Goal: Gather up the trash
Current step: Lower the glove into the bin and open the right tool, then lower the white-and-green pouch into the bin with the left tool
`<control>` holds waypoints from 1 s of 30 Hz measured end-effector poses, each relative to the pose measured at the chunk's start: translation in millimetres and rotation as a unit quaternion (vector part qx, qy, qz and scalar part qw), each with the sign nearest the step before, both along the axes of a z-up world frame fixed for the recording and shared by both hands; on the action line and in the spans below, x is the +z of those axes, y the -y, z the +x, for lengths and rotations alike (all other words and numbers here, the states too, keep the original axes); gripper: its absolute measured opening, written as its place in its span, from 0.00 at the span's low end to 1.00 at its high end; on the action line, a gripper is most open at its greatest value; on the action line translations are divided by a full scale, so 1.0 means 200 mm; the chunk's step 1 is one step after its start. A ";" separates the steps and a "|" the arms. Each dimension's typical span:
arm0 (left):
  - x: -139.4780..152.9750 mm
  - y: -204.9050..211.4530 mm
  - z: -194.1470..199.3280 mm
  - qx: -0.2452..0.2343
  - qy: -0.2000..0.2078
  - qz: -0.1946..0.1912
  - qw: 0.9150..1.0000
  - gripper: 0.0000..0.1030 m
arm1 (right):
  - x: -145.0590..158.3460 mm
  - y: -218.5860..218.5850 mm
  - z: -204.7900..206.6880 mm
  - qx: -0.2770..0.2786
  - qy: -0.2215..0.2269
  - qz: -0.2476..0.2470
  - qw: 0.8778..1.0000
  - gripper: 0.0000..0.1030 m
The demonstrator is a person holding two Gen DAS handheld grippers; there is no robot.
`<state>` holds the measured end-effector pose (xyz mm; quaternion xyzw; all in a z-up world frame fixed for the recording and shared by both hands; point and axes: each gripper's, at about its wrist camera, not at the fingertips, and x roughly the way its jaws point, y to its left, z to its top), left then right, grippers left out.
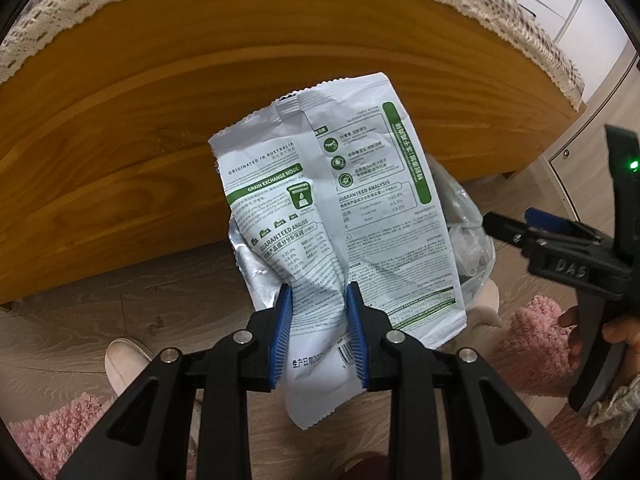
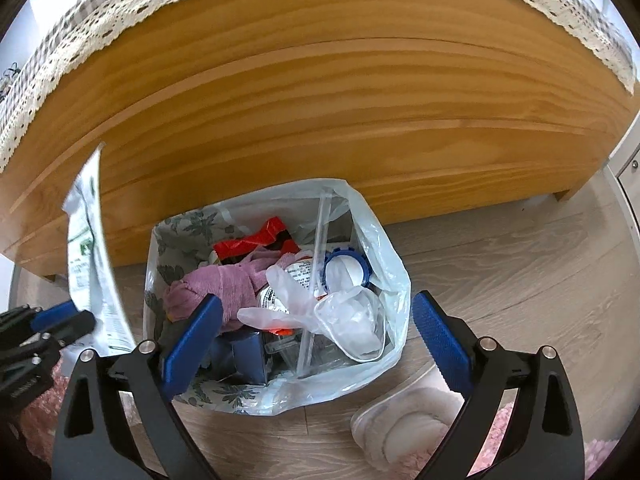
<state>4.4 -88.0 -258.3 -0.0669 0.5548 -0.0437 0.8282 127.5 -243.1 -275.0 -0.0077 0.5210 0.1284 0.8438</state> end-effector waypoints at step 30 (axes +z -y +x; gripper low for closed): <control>-0.27 0.17 0.28 -0.003 -0.104 0.051 0.993 0.43 | 0.05 0.22 0.08 -0.060 -0.023 0.071 0.995 0.89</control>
